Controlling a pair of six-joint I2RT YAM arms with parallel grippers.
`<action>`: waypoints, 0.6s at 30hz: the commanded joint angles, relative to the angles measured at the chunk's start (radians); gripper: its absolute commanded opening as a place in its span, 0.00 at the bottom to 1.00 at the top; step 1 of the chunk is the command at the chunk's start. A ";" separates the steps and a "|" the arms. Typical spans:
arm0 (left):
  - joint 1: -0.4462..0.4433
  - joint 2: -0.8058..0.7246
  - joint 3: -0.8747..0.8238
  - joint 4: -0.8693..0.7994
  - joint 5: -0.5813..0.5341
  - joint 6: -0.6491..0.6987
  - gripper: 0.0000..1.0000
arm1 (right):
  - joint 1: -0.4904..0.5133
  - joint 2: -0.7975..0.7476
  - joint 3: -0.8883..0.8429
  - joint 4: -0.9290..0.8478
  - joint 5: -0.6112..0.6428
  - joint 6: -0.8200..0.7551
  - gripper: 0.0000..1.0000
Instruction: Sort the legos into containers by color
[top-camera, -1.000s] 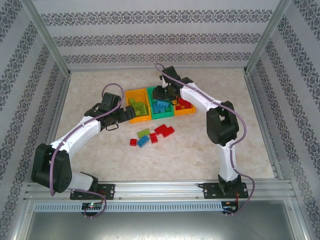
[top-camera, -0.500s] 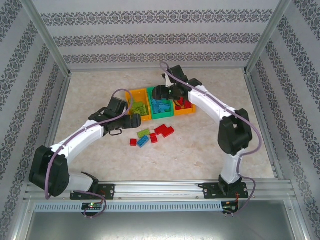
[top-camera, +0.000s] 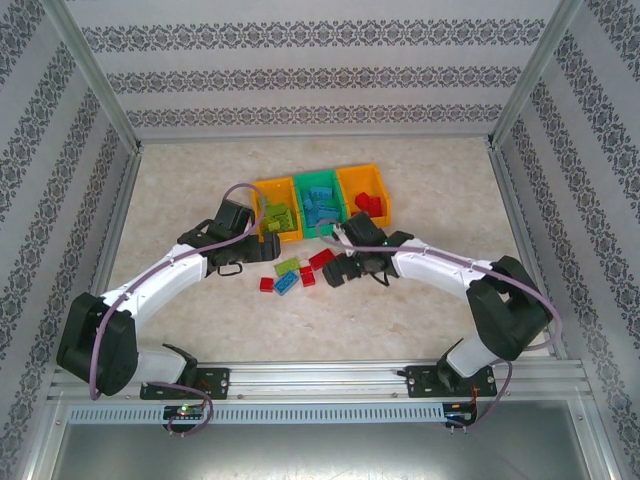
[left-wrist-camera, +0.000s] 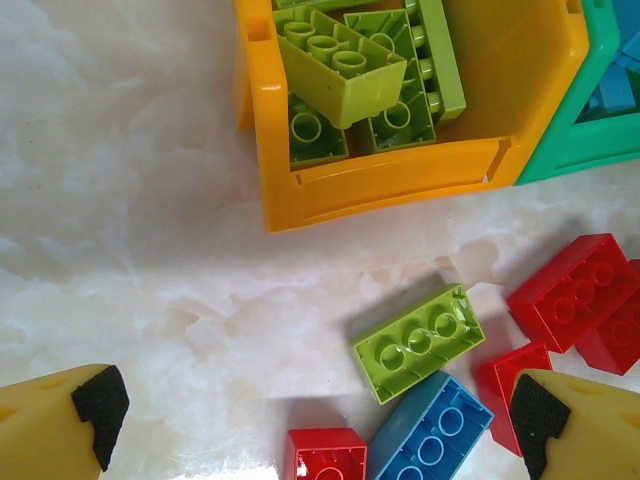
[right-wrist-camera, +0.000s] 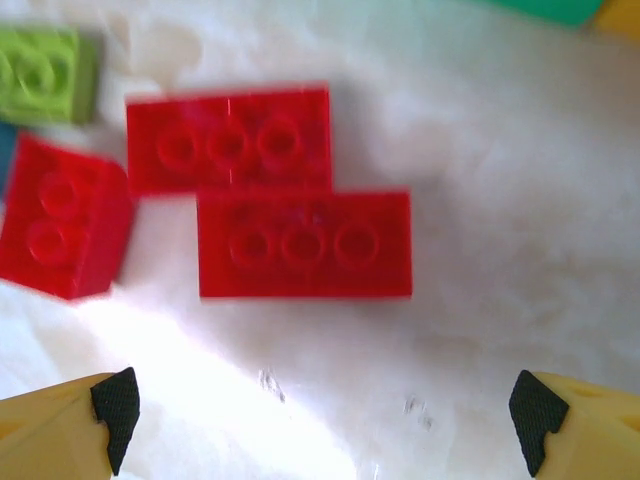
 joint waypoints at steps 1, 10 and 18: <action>-0.013 0.007 0.008 0.022 -0.007 -0.008 0.99 | 0.058 -0.030 -0.030 0.111 0.093 0.013 0.98; -0.012 0.003 -0.006 0.023 -0.010 -0.020 1.00 | 0.071 0.102 0.025 0.121 0.126 0.002 0.98; -0.012 -0.030 -0.025 0.019 -0.024 -0.011 1.00 | 0.019 0.204 0.093 0.129 0.109 0.003 0.94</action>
